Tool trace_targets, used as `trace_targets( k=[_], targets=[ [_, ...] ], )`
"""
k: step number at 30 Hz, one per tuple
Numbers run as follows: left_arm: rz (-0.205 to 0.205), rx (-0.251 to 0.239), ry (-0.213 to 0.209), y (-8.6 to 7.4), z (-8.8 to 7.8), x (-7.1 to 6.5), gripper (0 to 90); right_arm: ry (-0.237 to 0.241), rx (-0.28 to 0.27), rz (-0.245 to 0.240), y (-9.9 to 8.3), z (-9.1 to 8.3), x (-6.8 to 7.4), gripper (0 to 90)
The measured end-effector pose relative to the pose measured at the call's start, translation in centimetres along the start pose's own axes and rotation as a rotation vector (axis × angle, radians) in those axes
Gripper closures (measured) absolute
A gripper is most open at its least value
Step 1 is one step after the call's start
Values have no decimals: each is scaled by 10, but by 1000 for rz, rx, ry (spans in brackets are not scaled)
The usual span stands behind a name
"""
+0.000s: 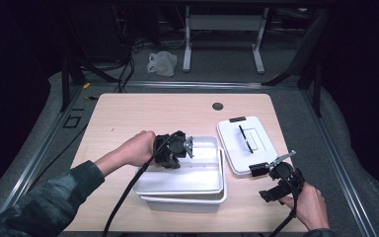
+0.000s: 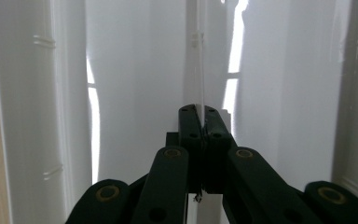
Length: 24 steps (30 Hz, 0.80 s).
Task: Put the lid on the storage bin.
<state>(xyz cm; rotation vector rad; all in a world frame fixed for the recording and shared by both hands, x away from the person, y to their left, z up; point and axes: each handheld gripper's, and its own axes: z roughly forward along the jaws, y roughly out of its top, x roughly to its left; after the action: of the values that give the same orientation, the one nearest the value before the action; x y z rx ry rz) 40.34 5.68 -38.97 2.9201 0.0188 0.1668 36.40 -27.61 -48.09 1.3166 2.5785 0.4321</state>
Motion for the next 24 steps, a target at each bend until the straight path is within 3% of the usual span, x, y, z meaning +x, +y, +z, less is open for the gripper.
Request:
trace_targets(
  k=[7, 24],
  targets=[
    [39, 25, -20, 8, 10, -3, 892, -1, 2, -1, 0, 1, 1, 65],
    [9, -15, -44, 1, 28, 2, 889, 4, 11, -9, 1, 3, 2, 65]
  ],
)
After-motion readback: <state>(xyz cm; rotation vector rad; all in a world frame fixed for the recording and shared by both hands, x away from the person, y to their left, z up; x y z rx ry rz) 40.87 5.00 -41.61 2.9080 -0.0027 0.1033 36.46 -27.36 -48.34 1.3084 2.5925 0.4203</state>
